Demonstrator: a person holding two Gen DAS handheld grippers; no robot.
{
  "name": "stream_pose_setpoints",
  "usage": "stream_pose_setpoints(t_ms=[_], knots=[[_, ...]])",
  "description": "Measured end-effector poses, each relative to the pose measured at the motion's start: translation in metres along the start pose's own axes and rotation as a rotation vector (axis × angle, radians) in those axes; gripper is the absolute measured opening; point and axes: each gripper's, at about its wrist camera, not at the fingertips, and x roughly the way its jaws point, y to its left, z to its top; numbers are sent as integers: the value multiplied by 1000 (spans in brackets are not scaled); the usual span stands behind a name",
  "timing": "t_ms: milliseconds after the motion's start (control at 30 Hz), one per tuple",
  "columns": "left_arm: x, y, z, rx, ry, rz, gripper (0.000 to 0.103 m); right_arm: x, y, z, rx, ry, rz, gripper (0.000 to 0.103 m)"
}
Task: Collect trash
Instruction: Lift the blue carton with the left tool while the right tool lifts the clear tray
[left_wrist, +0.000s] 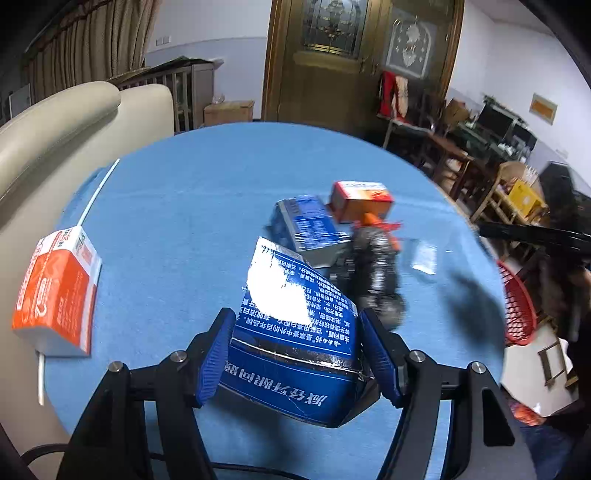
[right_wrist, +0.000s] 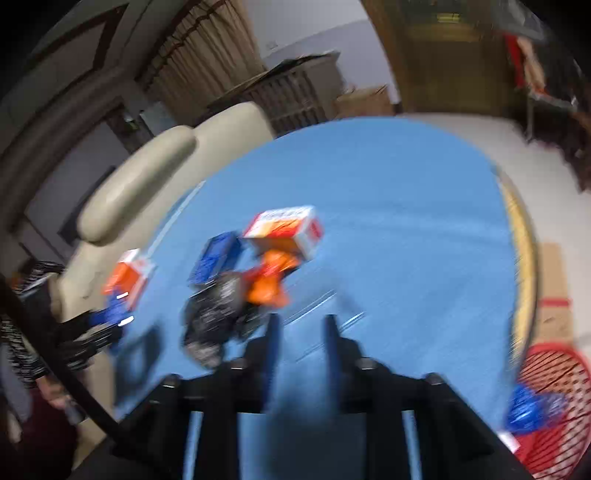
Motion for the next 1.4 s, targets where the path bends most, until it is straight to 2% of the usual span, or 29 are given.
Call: stream_pose_setpoints(t_ms=[33, 67, 133, 200, 300, 367, 467, 567, 633, 667, 733, 800, 867, 933, 1000, 1100, 1267, 1400], knots=[[6, -8, -1, -2, -5, -5, 70, 0, -2, 2, -3, 1, -10, 91], [2, -10, -3, -4, -10, -9, 70, 1, -6, 4, 19, -16, 2, 94], [-3, -15, -3, -8, -24, -22, 70, 8, -13, 7, 95, -12, 42, 94], [-5, -20, -3, -10, -28, -30, 70, 24, -20, 9, 212, 58, 33, 94], [-7, -25, -1, -5, -34, -23, 70, 41, -23, 11, 370, 116, 56, 94], [-9, -27, 0, -4, -44, -23, 70, 51, -22, 15, 441, 145, 22, 94], [-11, -30, -2, -16, -44, -32, 70, 64, -18, 23, 496, 161, -24, 93], [-13, -34, -7, -18, -41, -50, 70, 74, -15, 26, 514, 151, -108, 93], [-14, -38, -8, -12, -38, -60, 70, 77, -17, 24, 550, 136, -90, 92], [-15, -39, -9, -6, -39, -62, 70, 79, -16, 23, 559, 135, -82, 90], [-17, -43, -10, 5, -42, -60, 70, 81, -8, 23, 513, 134, -88, 69], [-18, -43, -10, 7, -46, -62, 70, 81, 10, 26, 374, 127, -121, 68], [-19, -43, -10, 0, -50, -64, 70, 83, 16, 25, 345, 147, -134, 67], [-19, -43, -10, -7, -50, -65, 70, 86, 13, 23, 373, 172, -118, 52], [-19, -43, -11, -10, -45, -68, 70, 88, 15, 24, 337, 177, -135, 46], [-20, -44, -12, -5, -44, -59, 70, 84, 15, 23, 309, 177, -137, 27], [-22, -41, -10, -15, -41, -65, 70, 64, 8, 6, 286, 224, -94, 24], [-19, -43, -10, -16, -30, -85, 70, 47, 6, -9, 235, 310, -20, 26]])
